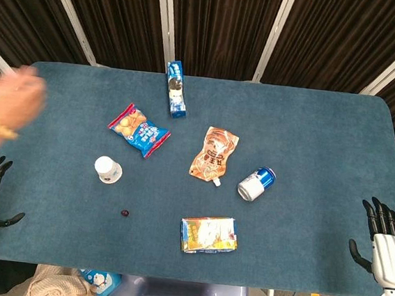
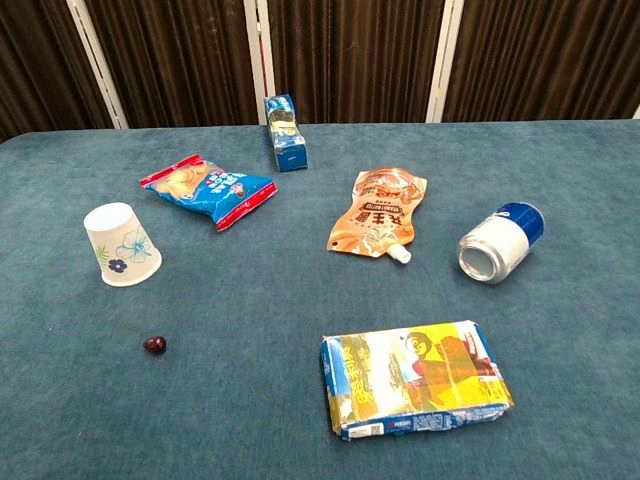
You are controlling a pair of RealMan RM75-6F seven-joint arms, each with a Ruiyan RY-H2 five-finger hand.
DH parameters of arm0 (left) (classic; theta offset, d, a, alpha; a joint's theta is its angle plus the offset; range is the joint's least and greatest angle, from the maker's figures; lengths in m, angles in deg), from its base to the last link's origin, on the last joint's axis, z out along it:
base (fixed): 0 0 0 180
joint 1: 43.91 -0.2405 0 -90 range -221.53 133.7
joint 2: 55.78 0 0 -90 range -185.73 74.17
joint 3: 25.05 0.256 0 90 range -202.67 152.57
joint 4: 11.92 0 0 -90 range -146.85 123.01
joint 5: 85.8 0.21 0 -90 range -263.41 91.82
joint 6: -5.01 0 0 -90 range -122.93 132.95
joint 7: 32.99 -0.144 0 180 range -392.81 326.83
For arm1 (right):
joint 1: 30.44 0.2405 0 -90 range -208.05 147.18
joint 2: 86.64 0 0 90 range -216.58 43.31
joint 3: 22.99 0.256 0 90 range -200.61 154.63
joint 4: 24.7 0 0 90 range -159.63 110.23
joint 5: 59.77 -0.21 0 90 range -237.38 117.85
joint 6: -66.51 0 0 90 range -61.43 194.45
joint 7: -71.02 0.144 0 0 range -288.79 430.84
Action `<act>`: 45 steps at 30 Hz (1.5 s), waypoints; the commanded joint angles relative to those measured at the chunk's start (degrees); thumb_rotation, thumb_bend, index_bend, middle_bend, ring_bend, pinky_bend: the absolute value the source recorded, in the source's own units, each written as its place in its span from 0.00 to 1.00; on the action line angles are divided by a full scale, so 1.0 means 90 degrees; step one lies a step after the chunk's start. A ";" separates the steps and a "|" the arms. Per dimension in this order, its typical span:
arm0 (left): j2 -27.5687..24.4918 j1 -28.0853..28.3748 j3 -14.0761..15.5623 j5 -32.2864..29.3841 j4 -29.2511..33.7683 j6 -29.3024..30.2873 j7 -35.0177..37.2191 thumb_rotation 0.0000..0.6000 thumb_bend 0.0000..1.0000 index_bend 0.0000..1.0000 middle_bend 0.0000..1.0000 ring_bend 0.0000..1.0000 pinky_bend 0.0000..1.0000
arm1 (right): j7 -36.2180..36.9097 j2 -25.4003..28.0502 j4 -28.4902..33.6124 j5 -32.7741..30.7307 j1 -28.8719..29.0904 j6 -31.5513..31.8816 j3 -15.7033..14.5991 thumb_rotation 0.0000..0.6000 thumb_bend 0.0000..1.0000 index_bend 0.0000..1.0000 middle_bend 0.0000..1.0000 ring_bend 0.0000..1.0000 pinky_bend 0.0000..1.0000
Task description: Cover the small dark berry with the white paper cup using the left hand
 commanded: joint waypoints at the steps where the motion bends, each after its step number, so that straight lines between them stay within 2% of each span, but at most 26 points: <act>1: -0.0001 0.0001 0.0000 0.0000 0.0001 -0.0001 0.0000 1.00 0.07 0.00 0.00 0.00 0.00 | 0.0002 0.0000 0.0003 0.0001 -0.0001 0.0000 -0.0001 1.00 0.38 0.00 0.00 0.00 0.08; 15: -0.0015 0.0100 -0.0039 -0.0018 -0.0013 -0.0135 -0.0055 1.00 0.07 0.00 0.00 0.00 0.00 | -0.0006 -0.0010 0.0026 -0.0026 0.0010 -0.0016 0.0014 1.00 0.38 0.00 0.00 0.00 0.08; 20: -0.0025 0.0447 -0.0208 -0.0196 0.0065 -0.0611 -0.0260 1.00 0.08 0.00 0.00 0.00 0.00 | -0.0001 -0.0019 0.0058 -0.0080 0.0037 -0.0073 0.0033 1.00 0.38 0.00 0.00 0.00 0.08; 22: -0.0023 0.0674 -0.0338 -0.0343 0.0114 -0.0897 -0.0503 1.00 0.08 0.00 0.00 0.00 0.01 | -0.0003 -0.0026 0.0055 -0.0070 0.0047 -0.0092 0.0025 1.00 0.38 0.00 0.00 0.00 0.08; 26: 0.0109 0.1079 -0.0617 -0.0739 0.0216 -0.1372 -0.0960 1.00 0.12 0.00 0.01 0.01 0.11 | 0.0054 0.0000 0.0052 -0.0074 0.0034 -0.0085 0.0021 1.00 0.38 0.00 0.00 0.00 0.08; 32: 0.0561 0.1776 -0.1073 -0.1598 0.0247 -0.2067 -0.1846 1.00 0.16 0.05 0.16 0.14 0.26 | 0.0122 0.0039 0.0092 -0.0071 0.0026 -0.0067 0.0029 1.00 0.38 0.00 0.00 0.00 0.08; 38: 0.1044 0.2298 -0.1300 -0.2341 0.0196 -0.2404 -0.2646 1.00 0.17 0.08 0.20 0.18 0.28 | 0.0134 0.0049 0.0101 -0.0092 0.0023 -0.0088 0.0021 1.00 0.38 0.00 0.00 0.00 0.08; 45: 0.1466 0.2733 -0.1356 -0.2936 0.0053 -0.2569 -0.3357 1.00 0.18 0.10 0.21 0.18 0.28 | 0.0215 0.0089 0.0129 -0.0116 0.0011 -0.0081 0.0032 1.00 0.38 0.00 0.00 0.00 0.08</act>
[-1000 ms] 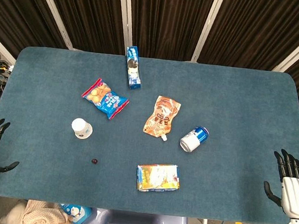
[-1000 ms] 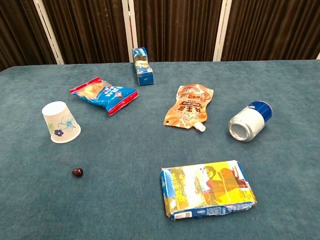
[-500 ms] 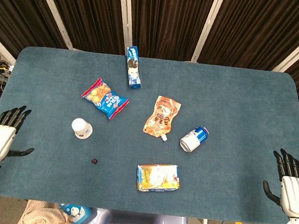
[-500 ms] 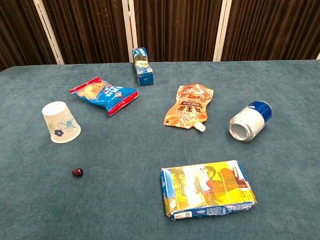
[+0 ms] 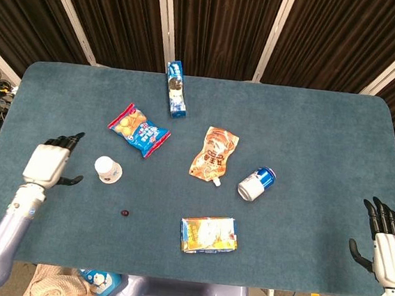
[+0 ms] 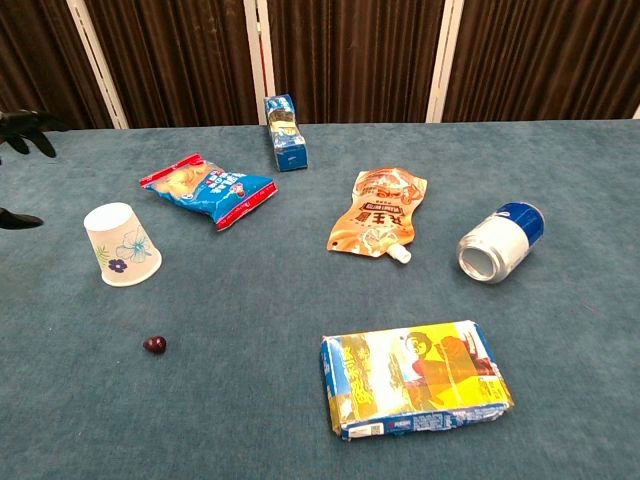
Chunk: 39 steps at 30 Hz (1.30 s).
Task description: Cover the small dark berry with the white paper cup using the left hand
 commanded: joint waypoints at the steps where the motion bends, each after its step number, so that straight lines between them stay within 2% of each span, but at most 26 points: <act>1: 0.0232 0.0238 -0.0039 -0.0299 -0.0078 -0.0110 -0.0311 1.00 0.19 0.11 0.21 0.18 0.28 | 0.0010 0.0008 0.0010 0.0014 -0.0004 0.0010 -0.0004 1.00 0.38 0.00 0.00 0.00 0.08; 10: 0.0676 0.0590 0.0010 -0.0935 -0.0180 -0.0102 -0.0838 1.00 0.20 0.19 0.28 0.22 0.31 | 0.0057 0.0025 0.0022 -0.0021 -0.0011 0.0015 0.0014 1.00 0.38 0.00 0.00 0.00 0.08; 22: 0.1002 0.0779 0.0121 -0.1315 -0.0492 -0.0052 -0.0919 1.00 0.22 0.28 0.37 0.29 0.36 | 0.0066 0.0035 0.0036 -0.0040 -0.0023 0.0031 0.0023 1.00 0.38 0.00 0.00 0.00 0.08; 27: 0.1008 0.0801 0.0170 -0.1310 -0.0532 0.0001 -0.0851 1.00 0.27 0.38 0.49 0.39 0.44 | 0.0062 0.0040 0.0044 -0.0046 -0.0024 0.0033 0.0026 1.00 0.38 0.00 0.00 0.00 0.08; 29: 0.1006 0.0805 0.0183 -0.1280 -0.0541 0.0023 -0.0807 1.00 0.27 0.40 0.50 0.41 0.46 | 0.0061 0.0039 0.0041 -0.0035 -0.0025 0.0038 0.0024 1.00 0.38 0.00 0.00 0.00 0.08; 39: 0.0710 0.0715 0.0353 -0.0693 -0.0107 0.0183 -0.0373 1.00 0.28 0.41 0.52 0.43 0.47 | 0.0065 0.0048 0.0050 -0.0072 -0.0031 0.0030 0.0033 1.00 0.38 0.00 0.00 0.00 0.08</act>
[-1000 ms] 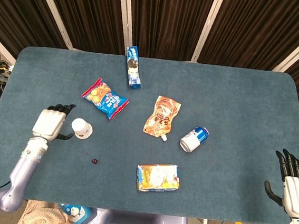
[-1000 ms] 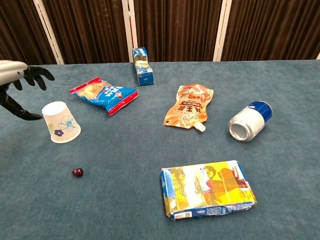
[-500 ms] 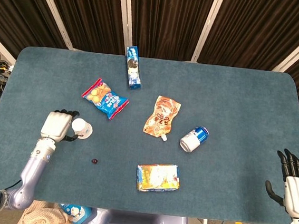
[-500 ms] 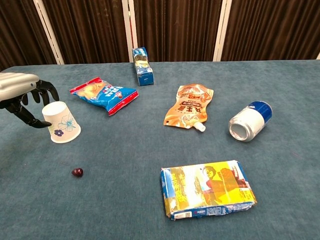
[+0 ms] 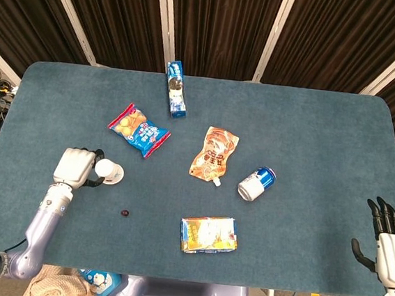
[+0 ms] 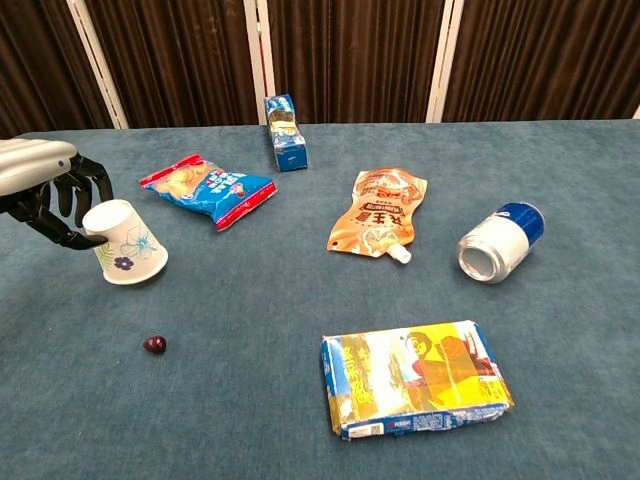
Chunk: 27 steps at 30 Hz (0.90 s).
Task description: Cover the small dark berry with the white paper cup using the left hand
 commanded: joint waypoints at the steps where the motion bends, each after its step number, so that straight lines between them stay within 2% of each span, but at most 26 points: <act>1: -0.0182 -0.0050 0.0064 0.0264 0.0270 0.0089 0.0165 1.00 0.28 0.41 0.52 0.43 0.47 | 0.0003 -0.0002 -0.0004 -0.0003 0.0000 0.0000 0.0003 1.00 0.38 0.00 0.00 0.00 0.08; 7: -0.0490 -0.0122 0.0223 0.0828 0.0926 0.0169 0.0430 1.00 0.28 0.41 0.51 0.43 0.47 | -0.0028 -0.0013 -0.0006 0.0015 0.0000 0.0012 -0.0001 1.00 0.38 0.00 0.00 0.00 0.08; 14: -0.0553 -0.0165 0.0604 0.1334 0.1550 0.0093 0.0427 1.00 0.28 0.41 0.51 0.43 0.47 | -0.0021 -0.0008 -0.0001 -0.0007 -0.0009 0.0030 0.0015 1.00 0.38 0.00 0.00 0.00 0.08; 21: -0.0442 -0.0218 0.0988 0.1621 0.1768 0.0056 0.0148 1.00 0.28 0.41 0.51 0.43 0.47 | 0.0012 0.0002 -0.0010 -0.0009 -0.0010 0.0035 0.0024 1.00 0.38 0.00 0.00 0.00 0.08; 27: -0.0391 -0.0260 0.1080 0.1575 0.1755 0.0094 -0.0027 1.00 0.28 0.41 0.51 0.43 0.47 | 0.0018 0.0003 -0.0013 0.0006 -0.0015 0.0049 0.0023 1.00 0.38 0.00 0.00 0.00 0.08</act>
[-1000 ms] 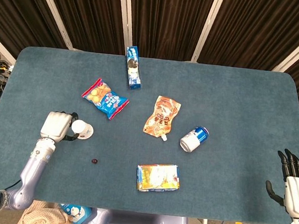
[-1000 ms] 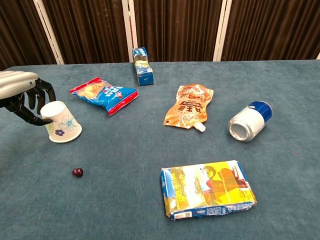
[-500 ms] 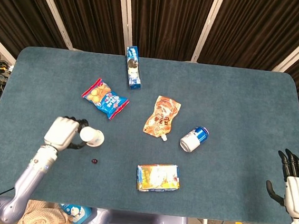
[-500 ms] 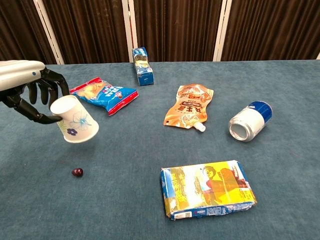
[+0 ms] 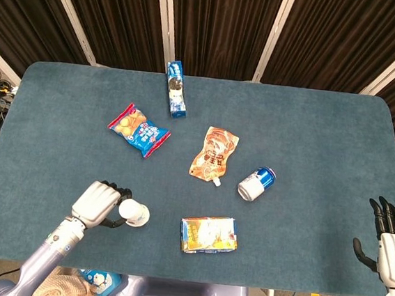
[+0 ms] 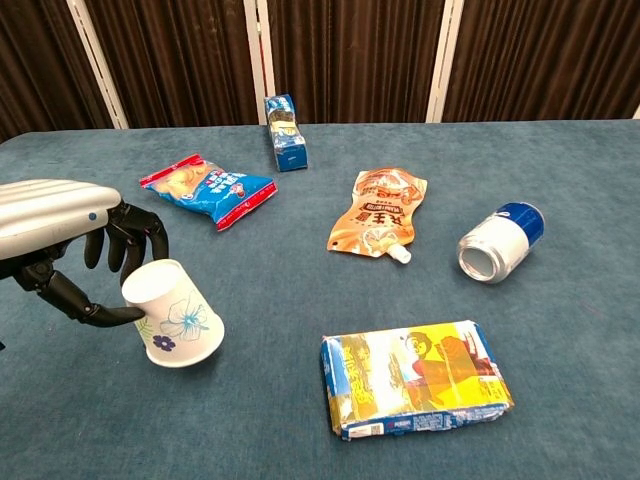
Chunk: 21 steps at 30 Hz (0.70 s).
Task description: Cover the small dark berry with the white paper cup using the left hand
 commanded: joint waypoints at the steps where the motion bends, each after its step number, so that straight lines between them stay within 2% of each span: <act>1: -0.0005 -0.0014 0.0008 -0.0044 0.0003 0.0013 -0.0027 1.00 0.28 0.41 0.51 0.43 0.47 | -0.0003 0.0000 0.0002 0.0003 0.0001 0.0002 0.0001 1.00 0.38 0.00 0.00 0.00 0.08; 14: -0.0228 -0.0015 0.0039 -0.0316 0.0144 -0.0020 -0.0197 1.00 0.28 0.40 0.50 0.43 0.47 | -0.0028 -0.0010 0.0007 0.0003 0.0000 0.0005 0.0002 1.00 0.38 0.00 0.00 0.00 0.08; 21: -0.0101 -0.0027 0.0093 -0.0442 -0.0035 -0.0073 -0.0202 1.00 0.26 0.32 0.42 0.37 0.42 | -0.0036 -0.0006 0.0014 0.0012 -0.0002 0.0004 -0.0005 1.00 0.38 0.00 0.00 0.00 0.08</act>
